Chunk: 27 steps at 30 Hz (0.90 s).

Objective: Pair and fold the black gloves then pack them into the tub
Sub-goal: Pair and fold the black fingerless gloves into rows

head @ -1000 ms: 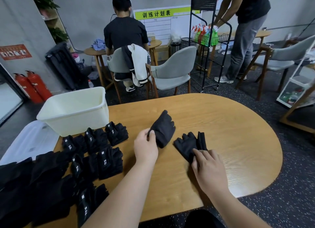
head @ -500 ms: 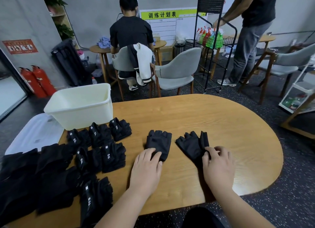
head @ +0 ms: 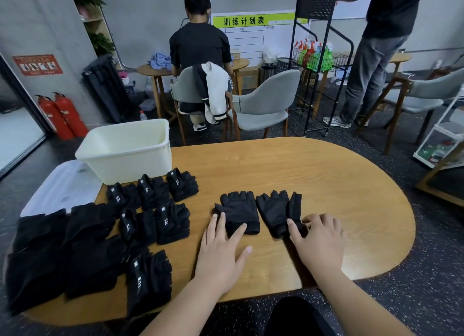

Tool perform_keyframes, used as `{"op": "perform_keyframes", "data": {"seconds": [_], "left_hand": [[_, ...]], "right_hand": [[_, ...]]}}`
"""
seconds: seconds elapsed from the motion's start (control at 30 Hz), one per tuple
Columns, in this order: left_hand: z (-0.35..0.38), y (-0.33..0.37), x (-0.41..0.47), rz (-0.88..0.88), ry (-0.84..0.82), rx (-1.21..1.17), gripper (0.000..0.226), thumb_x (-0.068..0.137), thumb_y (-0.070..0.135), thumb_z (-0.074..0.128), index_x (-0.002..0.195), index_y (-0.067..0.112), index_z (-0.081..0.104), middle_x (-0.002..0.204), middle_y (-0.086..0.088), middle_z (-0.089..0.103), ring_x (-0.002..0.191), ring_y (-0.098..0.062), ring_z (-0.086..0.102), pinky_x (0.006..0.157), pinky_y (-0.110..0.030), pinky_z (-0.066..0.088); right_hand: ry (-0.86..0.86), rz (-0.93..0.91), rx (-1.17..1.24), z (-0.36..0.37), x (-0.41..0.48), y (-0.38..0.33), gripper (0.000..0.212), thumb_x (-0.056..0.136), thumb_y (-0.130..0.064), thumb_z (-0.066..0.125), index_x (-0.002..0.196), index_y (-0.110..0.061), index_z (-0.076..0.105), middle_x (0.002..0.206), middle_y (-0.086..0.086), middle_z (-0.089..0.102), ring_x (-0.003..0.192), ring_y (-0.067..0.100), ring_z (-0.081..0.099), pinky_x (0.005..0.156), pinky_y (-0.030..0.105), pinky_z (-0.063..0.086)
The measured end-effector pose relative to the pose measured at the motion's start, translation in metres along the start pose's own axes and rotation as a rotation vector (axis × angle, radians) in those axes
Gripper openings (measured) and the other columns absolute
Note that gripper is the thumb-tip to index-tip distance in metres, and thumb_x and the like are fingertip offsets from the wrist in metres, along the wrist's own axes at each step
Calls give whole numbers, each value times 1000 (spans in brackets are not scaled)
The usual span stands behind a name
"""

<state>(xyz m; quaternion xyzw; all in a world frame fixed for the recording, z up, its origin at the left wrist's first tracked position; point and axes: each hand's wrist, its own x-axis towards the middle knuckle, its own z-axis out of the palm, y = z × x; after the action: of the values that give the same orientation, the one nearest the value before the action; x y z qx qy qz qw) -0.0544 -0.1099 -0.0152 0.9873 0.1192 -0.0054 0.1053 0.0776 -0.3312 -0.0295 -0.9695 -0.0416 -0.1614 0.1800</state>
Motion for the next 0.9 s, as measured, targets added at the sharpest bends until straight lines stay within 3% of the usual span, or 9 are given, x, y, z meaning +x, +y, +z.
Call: {"op": "perform_keyframes", "data": {"seconds": [0.17,0.37,0.53,0.6,0.67,0.8,0.9], "left_hand": [[2,-3,-6,-18,-20,-4,66,104,74,14,163,54,-8,175,-3,-22,156,-23,-34,132,-47,-7],[6,-5,-7,-20,3,-8,71,103,76,10,166,46,-1,176,-2,-17,159,-22,-29,133,-47,-2],[4,-6,-9,5,1,-13,69,103,76,9,165,49,-3,176,0,-18,158,-20,-29,132,-46,-3],[3,-7,-9,14,-5,-18,68,103,76,10,165,51,-4,176,1,-19,159,-20,-29,132,-46,-4],[2,-7,-10,26,-10,-18,67,103,76,11,165,52,-3,176,2,-18,159,-20,-27,132,-45,-5],[-2,-7,-12,74,-35,-11,65,105,73,15,164,53,-1,176,5,-16,160,-21,-25,132,-47,-5],[-2,-8,-15,121,-46,-14,64,105,73,17,164,53,3,177,6,-11,160,-20,-23,132,-47,-3]], "right_hand": [[-85,-24,-61,2,1,1,69,90,-88,37,108,-30,72,109,-4,59,108,24,48,92,44,43],[-177,-23,61,-5,0,0,55,88,-81,50,113,-36,70,111,-7,60,113,23,47,91,42,39],[-229,28,259,-16,1,-8,32,90,-62,70,112,-38,66,94,-19,65,107,21,57,90,41,47],[-243,55,385,-22,4,-13,26,91,-51,76,109,-34,66,88,-23,65,94,18,66,74,34,53],[-256,98,532,-31,8,-21,19,93,-37,78,108,-31,67,90,-18,68,88,15,69,64,29,50],[-173,104,761,-54,22,-48,20,96,-19,74,104,-36,68,97,-11,69,92,10,68,72,30,53],[6,-131,681,-72,29,-72,21,96,-10,72,106,-28,70,101,-14,62,94,0,61,78,12,45]]}}
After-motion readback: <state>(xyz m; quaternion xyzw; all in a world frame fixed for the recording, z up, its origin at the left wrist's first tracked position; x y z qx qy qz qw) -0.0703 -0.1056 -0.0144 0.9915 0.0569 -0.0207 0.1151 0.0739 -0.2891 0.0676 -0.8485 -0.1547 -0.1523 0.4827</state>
